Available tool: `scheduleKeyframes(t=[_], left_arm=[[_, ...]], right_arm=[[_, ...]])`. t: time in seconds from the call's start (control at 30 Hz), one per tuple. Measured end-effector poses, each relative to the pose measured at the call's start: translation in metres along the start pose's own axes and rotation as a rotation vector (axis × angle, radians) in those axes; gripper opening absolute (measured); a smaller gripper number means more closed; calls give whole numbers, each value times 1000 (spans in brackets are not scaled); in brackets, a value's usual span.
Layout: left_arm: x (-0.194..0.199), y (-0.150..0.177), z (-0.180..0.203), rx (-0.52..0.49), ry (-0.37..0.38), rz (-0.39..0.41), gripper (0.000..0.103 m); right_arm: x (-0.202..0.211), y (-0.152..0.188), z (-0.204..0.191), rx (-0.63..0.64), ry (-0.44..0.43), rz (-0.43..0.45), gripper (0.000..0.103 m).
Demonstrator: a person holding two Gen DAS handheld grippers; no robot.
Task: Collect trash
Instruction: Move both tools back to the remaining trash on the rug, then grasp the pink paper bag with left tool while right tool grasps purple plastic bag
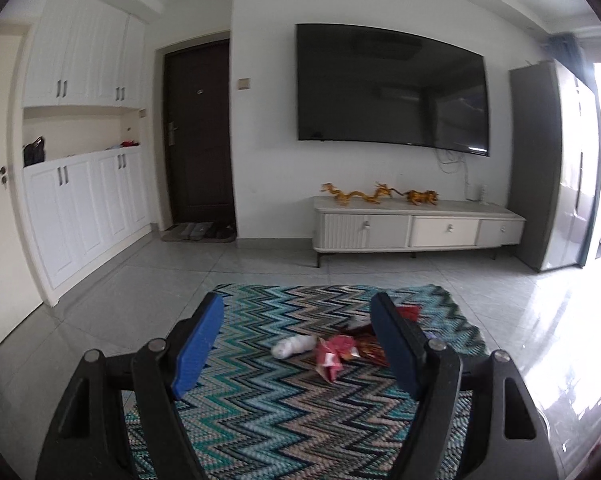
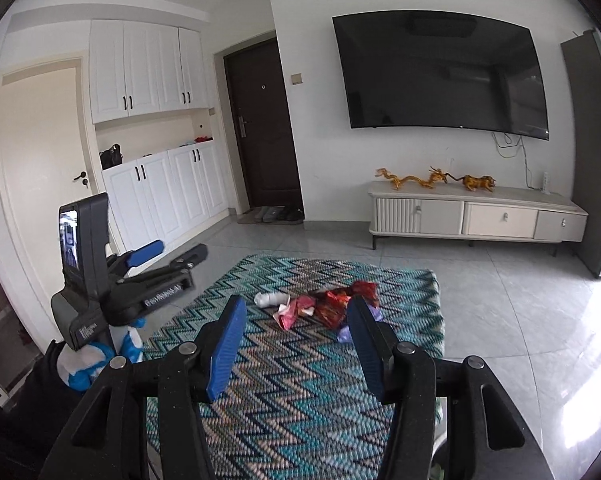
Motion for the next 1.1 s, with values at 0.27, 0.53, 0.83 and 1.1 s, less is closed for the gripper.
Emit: scheduleKeyframes(t=[0.27, 0.53, 0.83, 1.1], left_arm=[[-67, 32, -13, 28, -3, -122, 74], [-154, 80, 16, 20, 77, -278, 74], [-233, 131, 39, -3, 122, -419, 74], [-256, 144, 44, 24, 195, -474, 56]], right_arm=[[-76, 3, 29, -59, 1, -71, 50], [-171, 40, 93, -137, 69, -230, 51], [-244, 67, 142, -190, 98, -322, 60], [-288, 76, 148, -218, 57, -357, 61]])
Point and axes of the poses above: each gripper's, at about its wrist camera, not at the fingertips, and x roughly against the way its jaws point, z to its right, y to its underside, the point moved 5 cm from there along -x, roughly the way its jaws point, and after that the axes turned 6 degrees about -x, right-handed, at the moved point
